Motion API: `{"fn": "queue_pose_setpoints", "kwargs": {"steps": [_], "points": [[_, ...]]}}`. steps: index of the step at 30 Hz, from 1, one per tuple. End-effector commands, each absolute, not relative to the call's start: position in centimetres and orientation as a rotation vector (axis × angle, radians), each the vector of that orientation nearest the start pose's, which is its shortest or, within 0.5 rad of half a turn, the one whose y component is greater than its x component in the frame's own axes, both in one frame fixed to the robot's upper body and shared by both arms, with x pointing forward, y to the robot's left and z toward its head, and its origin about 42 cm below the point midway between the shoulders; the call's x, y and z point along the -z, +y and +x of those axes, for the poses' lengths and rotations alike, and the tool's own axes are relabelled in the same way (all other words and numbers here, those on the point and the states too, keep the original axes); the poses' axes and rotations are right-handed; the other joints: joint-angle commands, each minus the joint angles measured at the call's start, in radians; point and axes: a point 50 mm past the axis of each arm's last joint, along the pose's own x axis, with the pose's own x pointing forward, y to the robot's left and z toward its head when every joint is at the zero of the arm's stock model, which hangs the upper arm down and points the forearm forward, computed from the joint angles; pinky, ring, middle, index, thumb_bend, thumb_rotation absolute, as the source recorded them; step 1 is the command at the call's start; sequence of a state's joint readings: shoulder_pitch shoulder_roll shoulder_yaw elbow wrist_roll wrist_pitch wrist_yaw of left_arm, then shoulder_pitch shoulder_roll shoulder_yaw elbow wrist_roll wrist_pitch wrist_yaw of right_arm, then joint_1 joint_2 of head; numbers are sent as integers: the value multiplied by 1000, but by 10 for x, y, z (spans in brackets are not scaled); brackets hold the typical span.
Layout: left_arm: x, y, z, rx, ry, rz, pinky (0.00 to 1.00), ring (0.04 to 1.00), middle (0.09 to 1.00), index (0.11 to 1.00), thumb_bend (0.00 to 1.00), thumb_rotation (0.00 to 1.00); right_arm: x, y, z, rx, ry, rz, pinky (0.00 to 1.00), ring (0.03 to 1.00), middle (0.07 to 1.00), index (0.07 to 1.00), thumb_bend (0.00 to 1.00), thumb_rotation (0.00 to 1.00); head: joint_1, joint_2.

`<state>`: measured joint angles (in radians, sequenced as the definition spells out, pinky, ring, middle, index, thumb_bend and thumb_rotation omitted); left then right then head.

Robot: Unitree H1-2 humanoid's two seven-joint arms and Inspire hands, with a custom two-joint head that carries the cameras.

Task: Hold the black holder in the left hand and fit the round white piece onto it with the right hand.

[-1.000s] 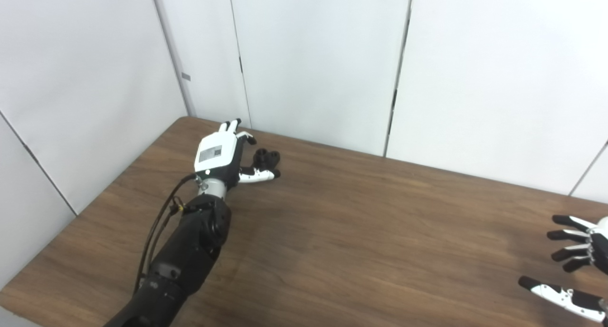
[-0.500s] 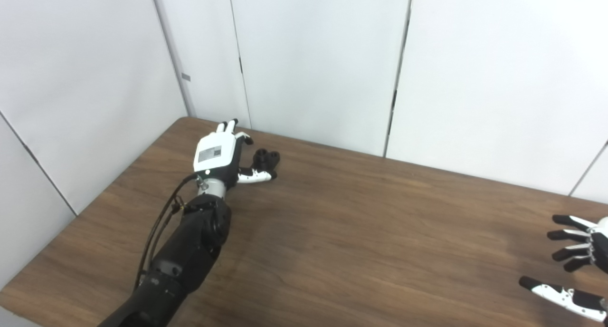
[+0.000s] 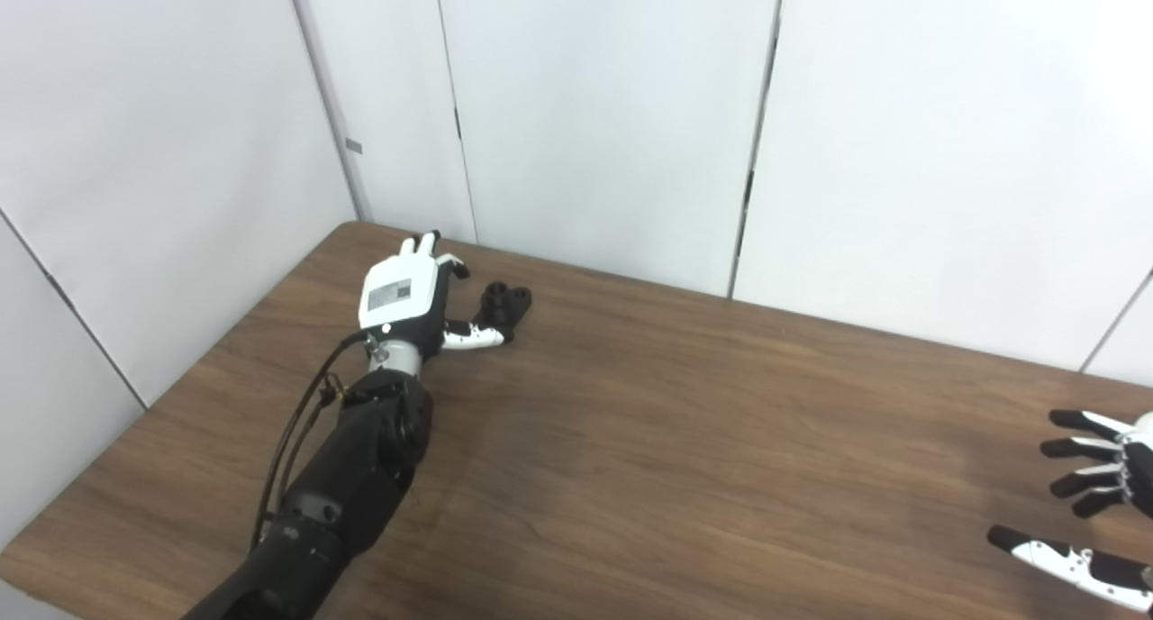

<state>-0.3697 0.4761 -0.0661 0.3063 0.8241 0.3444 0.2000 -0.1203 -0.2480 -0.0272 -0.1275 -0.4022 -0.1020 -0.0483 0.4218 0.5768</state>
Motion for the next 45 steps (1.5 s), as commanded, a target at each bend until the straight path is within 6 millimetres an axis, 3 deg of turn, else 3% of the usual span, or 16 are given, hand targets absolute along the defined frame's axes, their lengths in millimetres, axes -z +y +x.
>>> {"fn": "queue_pose_setpoints", "kwargs": {"steps": [1, 19, 31, 45], "points": [[-205, 390, 408, -487, 36, 1342, 914, 1000, 984, 725, 1000, 481, -202, -281, 318, 73, -428, -647, 383, 501, 637, 712, 764, 0, 0, 1], [-185, 382, 423, -428, 76, 1245, 821, 960, 917, 658, 1000, 463, -205, -280, 316, 71, -424, -654, 397, 511, 648, 703, 750, 0, 0, 11], [-175, 384, 433, -413, 118, 1268, 810, 960, 919, 636, 1000, 488, -205, -279, 312, 74, -427, -667, 381, 497, 639, 697, 746, 0, -9, 17], [-175, 387, 436, -399, 148, 1262, 814, 956, 917, 646, 961, 438, -208, -280, 306, 76, -431, -699, 383, 486, 623, 685, 737, 0, -17, 28]]}}
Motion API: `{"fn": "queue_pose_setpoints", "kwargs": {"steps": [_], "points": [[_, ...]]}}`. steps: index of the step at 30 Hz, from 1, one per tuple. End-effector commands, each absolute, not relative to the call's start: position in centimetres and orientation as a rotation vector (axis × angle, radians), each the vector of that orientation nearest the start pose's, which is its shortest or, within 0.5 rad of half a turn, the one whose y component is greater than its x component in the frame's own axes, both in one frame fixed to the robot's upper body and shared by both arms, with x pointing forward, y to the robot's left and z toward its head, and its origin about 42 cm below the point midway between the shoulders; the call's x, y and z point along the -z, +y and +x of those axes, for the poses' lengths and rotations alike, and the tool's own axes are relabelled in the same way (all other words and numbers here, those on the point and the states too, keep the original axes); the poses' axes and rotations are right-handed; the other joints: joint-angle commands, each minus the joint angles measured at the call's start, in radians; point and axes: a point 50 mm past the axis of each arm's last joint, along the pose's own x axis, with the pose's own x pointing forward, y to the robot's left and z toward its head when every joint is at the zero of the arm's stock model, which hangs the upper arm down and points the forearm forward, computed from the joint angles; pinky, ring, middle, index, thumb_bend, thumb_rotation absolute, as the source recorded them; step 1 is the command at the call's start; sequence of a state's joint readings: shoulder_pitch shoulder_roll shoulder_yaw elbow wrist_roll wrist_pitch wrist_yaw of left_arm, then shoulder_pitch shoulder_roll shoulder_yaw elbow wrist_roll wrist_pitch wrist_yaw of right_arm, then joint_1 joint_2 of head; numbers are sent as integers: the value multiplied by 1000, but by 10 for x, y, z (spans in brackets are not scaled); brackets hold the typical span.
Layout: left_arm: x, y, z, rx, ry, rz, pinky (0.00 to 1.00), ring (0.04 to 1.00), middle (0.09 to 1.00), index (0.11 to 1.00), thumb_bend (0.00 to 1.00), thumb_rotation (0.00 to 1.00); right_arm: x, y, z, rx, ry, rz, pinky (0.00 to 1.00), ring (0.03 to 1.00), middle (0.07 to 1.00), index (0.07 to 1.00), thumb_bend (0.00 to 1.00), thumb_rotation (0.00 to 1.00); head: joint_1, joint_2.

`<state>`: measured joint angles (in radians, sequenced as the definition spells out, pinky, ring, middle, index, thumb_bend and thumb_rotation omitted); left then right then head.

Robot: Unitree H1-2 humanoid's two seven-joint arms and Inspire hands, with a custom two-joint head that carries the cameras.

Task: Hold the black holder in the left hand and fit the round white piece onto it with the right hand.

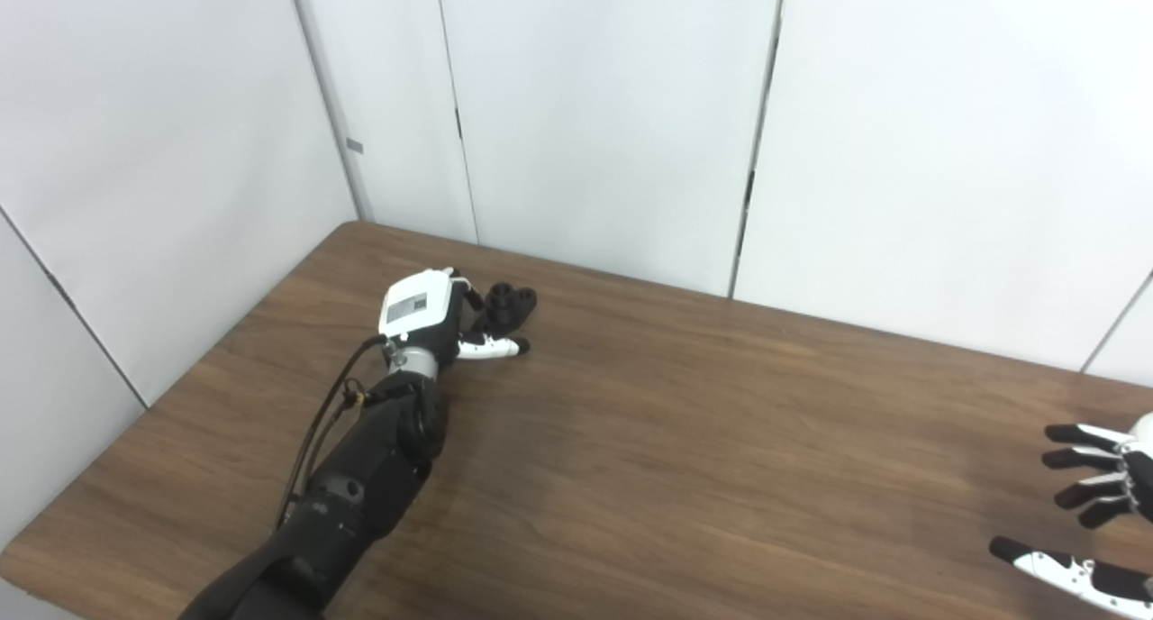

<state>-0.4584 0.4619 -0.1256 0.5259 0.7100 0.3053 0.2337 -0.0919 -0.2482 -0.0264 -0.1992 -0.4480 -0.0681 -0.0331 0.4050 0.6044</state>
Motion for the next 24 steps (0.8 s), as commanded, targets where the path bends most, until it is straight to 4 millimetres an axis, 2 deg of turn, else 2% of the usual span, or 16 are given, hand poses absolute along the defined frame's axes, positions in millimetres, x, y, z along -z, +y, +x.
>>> {"fn": "queue_pose_setpoints", "kwargs": {"steps": [1, 5, 10, 12, 16, 19, 24], "points": [[-174, 387, 436, -398, 149, 1262, 814, 955, 916, 646, 961, 435, -208, -280, 305, 76, -430, -699, 383, 485, 624, 685, 735, 0, -2, 2], [-173, 387, 439, -390, 164, 1257, 816, 950, 911, 650, 949, 434, -209, -281, 303, 79, -422, -699, 380, 486, 625, 683, 723, 0, -2, 4], [-169, 385, 442, -373, 153, 1256, 753, 922, 881, 639, 927, 364, -210, -284, 300, 81, -412, -687, 385, 495, 631, 684, 699, 0, -5, 10], [-167, 385, 442, -362, 141, 1246, 748, 919, 874, 616, 915, 333, -210, -284, 299, 82, -406, -685, 386, 498, 634, 686, 688, 0, -4, 14], [-164, 384, 443, -332, 154, 1246, 748, 903, 838, 501, 877, 285, -211, -286, 298, 89, -407, -688, 386, 496, 638, 689, 675, 0, -4, 17], [-162, 381, 443, -322, 152, 1250, 735, 866, 797, 450, 898, 268, -212, -287, 299, 95, -405, -692, 391, 492, 643, 692, 665, 0, -5, 18], [-160, 380, 441, -286, 136, 1267, 704, 832, 785, 454, 914, 253, -212, -287, 299, 101, -407, -684, 391, 484, 645, 688, 657, 0, -8, 20]]}}
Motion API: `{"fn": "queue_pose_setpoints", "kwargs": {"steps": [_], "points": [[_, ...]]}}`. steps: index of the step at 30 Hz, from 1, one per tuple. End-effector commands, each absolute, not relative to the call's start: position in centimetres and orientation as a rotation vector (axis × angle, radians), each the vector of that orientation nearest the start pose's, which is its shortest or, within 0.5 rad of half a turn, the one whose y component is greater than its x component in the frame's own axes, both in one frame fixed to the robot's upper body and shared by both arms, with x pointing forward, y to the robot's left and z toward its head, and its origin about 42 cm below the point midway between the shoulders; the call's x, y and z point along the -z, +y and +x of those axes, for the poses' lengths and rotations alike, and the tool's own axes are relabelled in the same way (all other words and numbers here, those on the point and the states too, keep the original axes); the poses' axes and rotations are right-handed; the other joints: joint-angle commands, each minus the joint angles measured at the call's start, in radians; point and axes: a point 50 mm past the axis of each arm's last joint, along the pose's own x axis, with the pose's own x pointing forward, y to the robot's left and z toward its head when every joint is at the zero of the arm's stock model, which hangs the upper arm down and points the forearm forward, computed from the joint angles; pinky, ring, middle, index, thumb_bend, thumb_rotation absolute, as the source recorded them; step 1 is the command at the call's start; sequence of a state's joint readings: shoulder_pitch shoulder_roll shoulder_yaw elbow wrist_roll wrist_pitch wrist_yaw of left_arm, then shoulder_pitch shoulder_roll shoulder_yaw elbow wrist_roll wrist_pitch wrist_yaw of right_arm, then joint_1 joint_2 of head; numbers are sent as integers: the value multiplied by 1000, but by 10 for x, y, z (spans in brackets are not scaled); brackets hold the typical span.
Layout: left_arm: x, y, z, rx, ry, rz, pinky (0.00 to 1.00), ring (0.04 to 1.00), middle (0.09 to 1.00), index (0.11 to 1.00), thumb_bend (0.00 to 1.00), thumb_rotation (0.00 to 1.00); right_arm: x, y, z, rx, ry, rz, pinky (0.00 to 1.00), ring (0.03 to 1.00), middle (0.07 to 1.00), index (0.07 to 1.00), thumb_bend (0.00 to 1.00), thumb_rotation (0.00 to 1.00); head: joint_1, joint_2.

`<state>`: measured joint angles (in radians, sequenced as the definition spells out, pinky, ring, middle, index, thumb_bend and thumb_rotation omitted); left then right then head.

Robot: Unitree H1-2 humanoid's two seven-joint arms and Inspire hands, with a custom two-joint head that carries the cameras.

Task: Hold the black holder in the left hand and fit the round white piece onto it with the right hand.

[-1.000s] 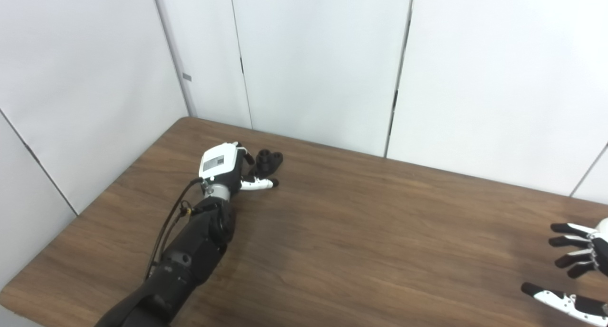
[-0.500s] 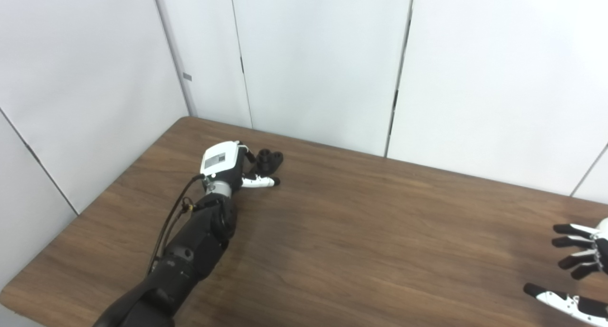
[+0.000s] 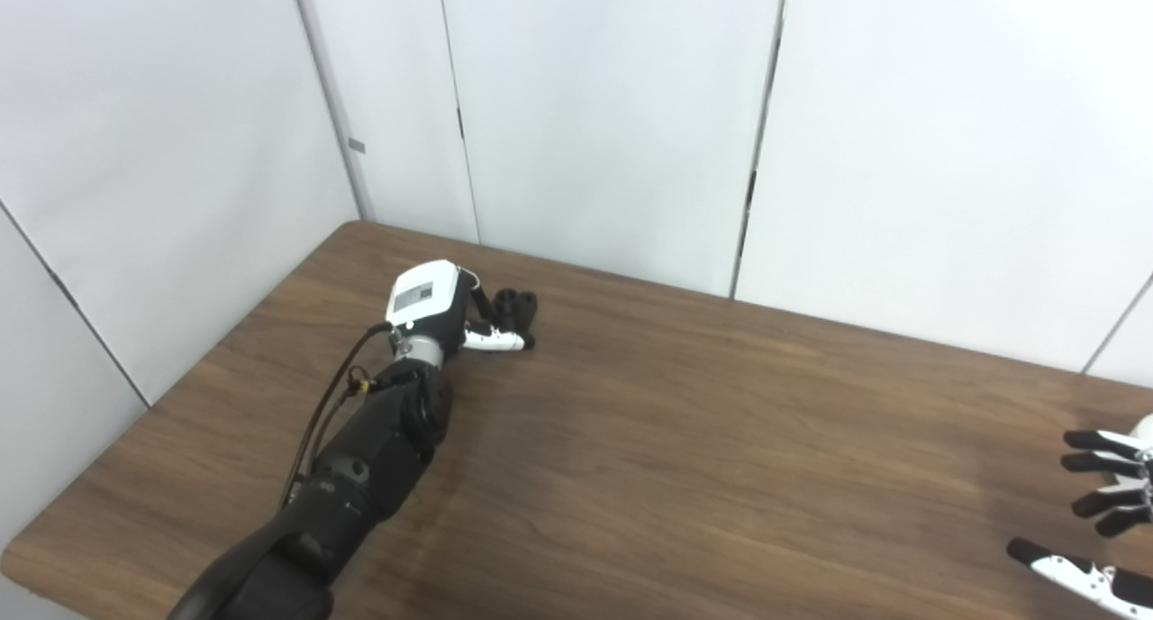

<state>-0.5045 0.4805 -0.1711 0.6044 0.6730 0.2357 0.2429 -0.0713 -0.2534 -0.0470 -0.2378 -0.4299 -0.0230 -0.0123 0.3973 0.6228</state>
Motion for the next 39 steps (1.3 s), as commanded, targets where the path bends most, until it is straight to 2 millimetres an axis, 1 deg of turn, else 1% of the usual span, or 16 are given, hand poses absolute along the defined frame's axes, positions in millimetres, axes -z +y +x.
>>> {"fn": "queue_pose_setpoints", "kwargs": {"steps": [1, 2, 3, 4, 5, 8, 13, 16, 18, 20, 23, 26, 31, 35, 37, 39], "points": [[-160, 380, 441, -281, 129, 1259, 702, 828, 786, 453, 920, 234, -212, -287, 300, 104, -405, -683, 390, 482, 644, 687, 658, 0, -1, 1], [-160, 379, 440, -277, 124, 1251, 715, 829, 787, 467, 726, 157, -212, -287, 300, 106, -403, -684, 391, 484, 645, 686, 657, 0, -1, 1], [-159, 379, 440, -272, 120, 1243, 722, 831, 788, 474, 627, 117, -212, -287, 300, 107, -401, -685, 392, 485, 646, 687, 656, 0, -1, 1], [-159, 378, 438, -267, 115, 1235, 731, 835, 792, 478, 566, 92, -213, -287, 300, 107, -403, -686, 389, 485, 647, 688, 652, 0, -2, 1], [-158, 377, 437, -262, 109, 1228, 747, 838, 794, 479, 545, 82, -213, -287, 300, 106, -406, -687, 386, 482, 645, 689, 650, 0, -2, 2], [-157, 374, 434, -244, 94, 1204, 780, 853, 802, 480, 527, 72, -214, -288, 300, 106, -411, -685, 386, 482, 644, 689, 645, 0, -2, 3], [-154, 370, 431, -212, 76, 1175, 782, 870, 807, 480, 525, 69, -214, -288, 301, 107, -413, -682, 377, 471, 641, 687, 639, 0, -4, 5], [-154, 365, 429, -173, 57, 1173, 791, 884, 813, 480, 524, 70, -215, -286, 302, 106, -419, -674, 373, 470, 644, 687, 636, 0, -18, 6], [-154, 360, 427, -138, 44, 1151, 820, 897, 820, 479, 524, 70, -216, -284, 303, 104, -426, -675, 372, 475, 643, 683, 633, 0, -36, 6], [-154, 352, 423, -97, 33, 1130, 853, 908, 832, 480, 525, 66, -216, -283, 304, 102, -428, -680, 379, 489, 644, 683, 624, 0, -42, 6], [-154, 340, 417, -11, -8, 1111, 864, 924, 852, 481, 525, 65, -217, -281, 305, 101, -429, -676, 386, 486, 639, 684, 627, 0, -61, 9], [-152, 328, 411, 84, -63, 1111, 850, 938, 874, 483, 525, 64, -216, -280, 307, 102, -436, -679, 385, 482, 631, 681, 639, 0, -77, 11], [-153, 305, 402, 197, -143, 1130, 825, 925, 879, 484, 524, 65, -216, -278, 308, 106, -438, -678, 400, 490, 640, 684, 638, 0, -107, 15], [-154, 280, 394, 301, -193, 1106, 798, 928, 885, 484, 523, 68, -213, -275, 310, 110, -451, -679, 396, 487, 641, 681, 640, 0, -155, 23], [-155, 269, 389, 350, -206, 1094, 814, 941, 895, 484, 524, 67, -212, -274, 310, 107, -452, -684, 396, 502, 644, 684, 620, 0, -171, 27], [-154, 254, 384, 418, -238, 1086, 809, 937, 897, 485, 524, 67, -211, -275, 311, 113, -450, -692, 403, 519, 648, 689, 608, 0, -211, 34]]}}
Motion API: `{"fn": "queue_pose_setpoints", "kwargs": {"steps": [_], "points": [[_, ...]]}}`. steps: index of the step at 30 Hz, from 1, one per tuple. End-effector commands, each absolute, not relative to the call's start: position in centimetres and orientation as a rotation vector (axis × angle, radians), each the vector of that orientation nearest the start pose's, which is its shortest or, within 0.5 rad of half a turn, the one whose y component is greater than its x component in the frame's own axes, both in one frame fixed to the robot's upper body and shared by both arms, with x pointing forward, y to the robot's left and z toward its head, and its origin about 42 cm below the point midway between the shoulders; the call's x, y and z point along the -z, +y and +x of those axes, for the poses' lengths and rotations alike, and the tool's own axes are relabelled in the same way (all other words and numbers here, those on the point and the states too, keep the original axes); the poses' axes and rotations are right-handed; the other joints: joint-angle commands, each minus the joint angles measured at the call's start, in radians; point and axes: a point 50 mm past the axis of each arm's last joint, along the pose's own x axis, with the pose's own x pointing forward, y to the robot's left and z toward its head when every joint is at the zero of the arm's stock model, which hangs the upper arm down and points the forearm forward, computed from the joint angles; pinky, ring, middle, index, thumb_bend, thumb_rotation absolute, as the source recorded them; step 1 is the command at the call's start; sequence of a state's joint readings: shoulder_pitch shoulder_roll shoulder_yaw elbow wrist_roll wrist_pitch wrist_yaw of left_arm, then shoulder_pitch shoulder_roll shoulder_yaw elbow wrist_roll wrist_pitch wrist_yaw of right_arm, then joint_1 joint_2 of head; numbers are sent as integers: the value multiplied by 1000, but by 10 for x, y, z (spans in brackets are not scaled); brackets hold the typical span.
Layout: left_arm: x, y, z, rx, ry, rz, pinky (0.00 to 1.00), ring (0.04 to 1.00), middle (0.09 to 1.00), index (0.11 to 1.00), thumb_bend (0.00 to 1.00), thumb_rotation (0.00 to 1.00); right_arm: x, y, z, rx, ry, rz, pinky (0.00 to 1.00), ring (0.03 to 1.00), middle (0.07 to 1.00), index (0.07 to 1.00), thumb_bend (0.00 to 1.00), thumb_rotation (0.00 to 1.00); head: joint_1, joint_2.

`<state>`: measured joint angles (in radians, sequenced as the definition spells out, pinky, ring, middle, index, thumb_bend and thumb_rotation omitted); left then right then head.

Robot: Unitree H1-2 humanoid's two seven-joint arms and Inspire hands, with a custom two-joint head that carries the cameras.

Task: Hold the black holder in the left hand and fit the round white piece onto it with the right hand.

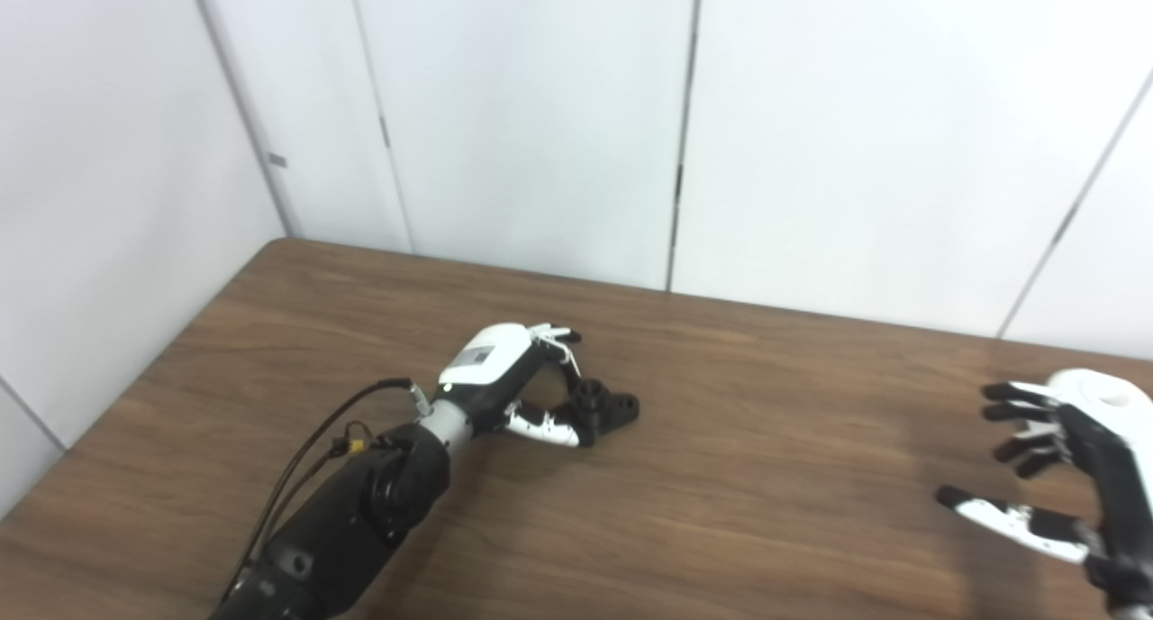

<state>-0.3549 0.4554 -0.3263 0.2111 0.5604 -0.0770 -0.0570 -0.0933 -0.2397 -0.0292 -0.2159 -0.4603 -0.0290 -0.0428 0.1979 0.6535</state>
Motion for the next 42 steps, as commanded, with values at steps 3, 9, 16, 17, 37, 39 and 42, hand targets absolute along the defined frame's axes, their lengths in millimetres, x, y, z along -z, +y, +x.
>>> {"fn": "queue_pose_setpoints", "kwargs": {"steps": [3, 9, 16, 17, 37, 39, 42], "points": [[-150, 238, 378, 475, -275, 1078, 777, 926, 892, 485, 523, 68, -209, -275, 311, 118, -450, -700, 405, 523, 656, 699, 602, 0, -47, 8], [-139, 205, 369, 597, -299, 1075, 773, 932, 902, 486, 523, 70, -207, -274, 311, 136, -441, -717, 411, 525, 673, 719, 583, 78, -107, 21], [-125, 176, 363, 695, -319, 1061, 757, 934, 900, 487, 523, 70, -209, -269, 310, 139, -450, -722, 409, 530, 675, 723, 573, 101, -156, 26], [-123, 172, 362, 706, -324, 1061, 755, 932, 897, 486, 523, 69, -209, -268, 310, 140, -449, -719, 412, 533, 678, 724, 571, 104, -160, 26], [-99, 179, 358, 750, -355, 1160, 738, 884, 857, 486, 524, 64, -238, -264, 316, 105, -487, -865, 468, 564, 674, 711, 643, 181, -470, -10], [-101, 185, 358, 752, -342, 1163, 733, 888, 861, 486, 524, 63, -249, -266, 321, 104, -482, -955, 478, 580, 683, 716, 665, 217, -534, -30], [-103, 193, 358, 755, -325, 1157, 751, 898, 865, 487, 524, 61, -269, -272, 329, 107, -477, -1086, 482, 615, 708, 728, 691, 218, -602, -59]]}}
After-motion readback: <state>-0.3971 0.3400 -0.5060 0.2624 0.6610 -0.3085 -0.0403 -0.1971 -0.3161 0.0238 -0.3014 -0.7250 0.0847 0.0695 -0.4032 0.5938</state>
